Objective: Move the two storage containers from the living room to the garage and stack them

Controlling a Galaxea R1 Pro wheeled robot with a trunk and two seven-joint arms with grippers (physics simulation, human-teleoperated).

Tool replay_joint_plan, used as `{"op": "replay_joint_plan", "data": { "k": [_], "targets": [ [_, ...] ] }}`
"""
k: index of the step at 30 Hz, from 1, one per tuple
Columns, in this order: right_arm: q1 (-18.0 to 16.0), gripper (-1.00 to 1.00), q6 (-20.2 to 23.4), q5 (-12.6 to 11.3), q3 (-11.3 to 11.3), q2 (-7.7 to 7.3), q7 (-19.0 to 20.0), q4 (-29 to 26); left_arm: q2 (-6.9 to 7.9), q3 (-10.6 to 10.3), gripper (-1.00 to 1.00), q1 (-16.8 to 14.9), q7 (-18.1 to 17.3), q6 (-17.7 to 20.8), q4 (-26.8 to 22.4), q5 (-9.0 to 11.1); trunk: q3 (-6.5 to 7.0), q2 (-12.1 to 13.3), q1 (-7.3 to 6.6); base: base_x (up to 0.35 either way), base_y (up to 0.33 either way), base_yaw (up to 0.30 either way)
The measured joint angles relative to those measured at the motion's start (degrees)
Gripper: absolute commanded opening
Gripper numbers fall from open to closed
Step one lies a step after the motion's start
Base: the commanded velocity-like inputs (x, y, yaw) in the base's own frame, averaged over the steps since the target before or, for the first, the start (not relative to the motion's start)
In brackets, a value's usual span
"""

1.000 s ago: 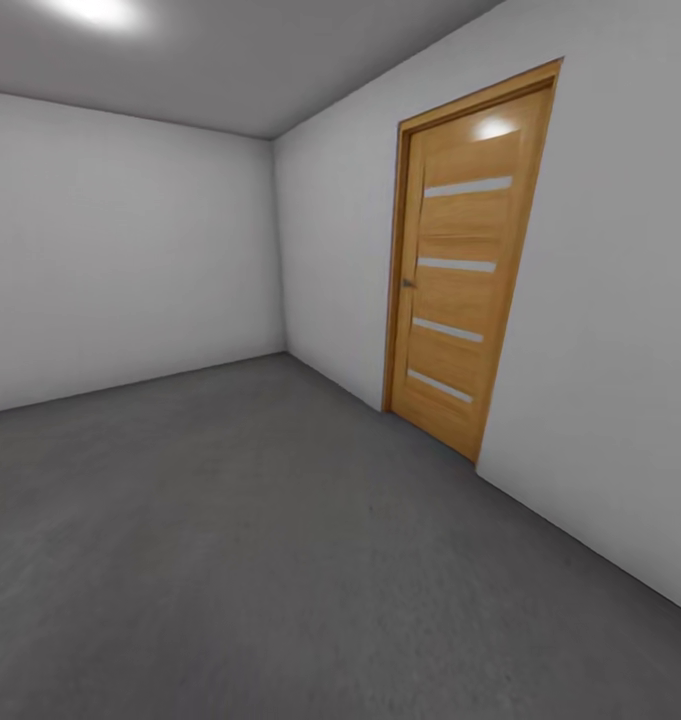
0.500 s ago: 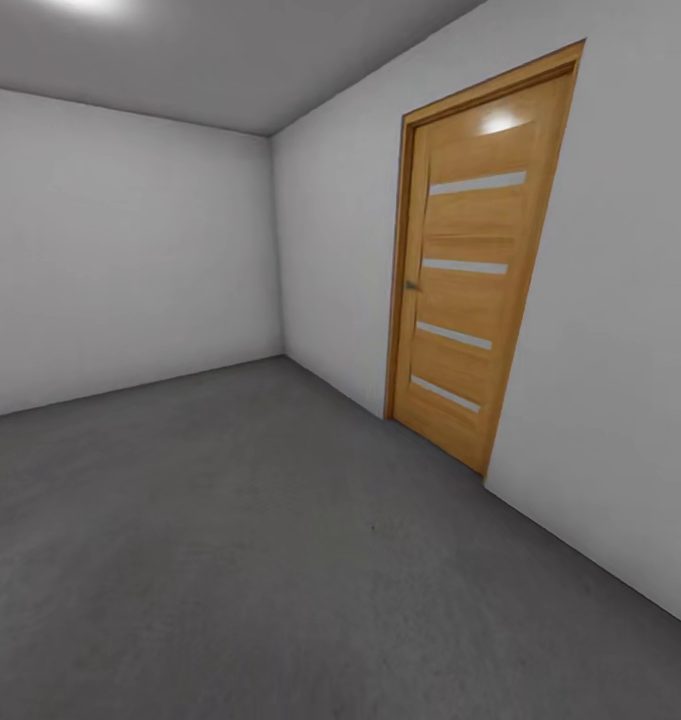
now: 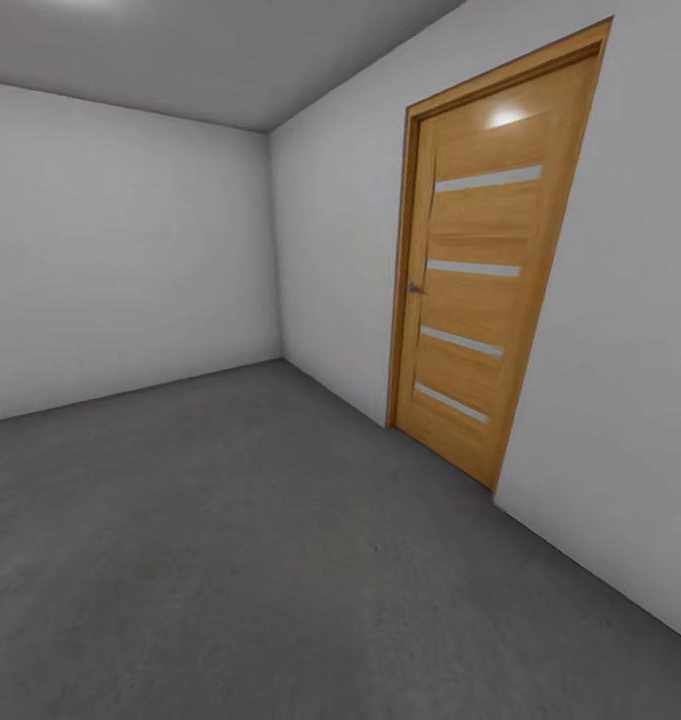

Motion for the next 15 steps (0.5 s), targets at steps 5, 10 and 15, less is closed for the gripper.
{"op": "replay_joint_plan", "data": {
  "k": [5,10,15],
  "targets": [
    [0.0,1.0,0.0,0.0,0.0,0.0,0.0,0.0,0.0,0.0,1.0,0.0,0.0,0.0,0.0,0.0,0.0,0.0,0.0,0.323,0.0,0.0],
    [0.0,1.0,0.0,0.0,0.0,0.0,0.0,0.0,0.0,0.0,1.0,0.0,0.0,0.0,0.0,0.0,0.0,0.0,0.0,0.323,0.0,0.0],
    [0.0,1.0,0.0,0.0,0.0,0.0,0.0,0.0,0.0,0.0,1.0,0.0,0.0,0.0,0.0,0.0,0.0,0.0,0.0,0.323,0.0,0.0]
  ]
}}
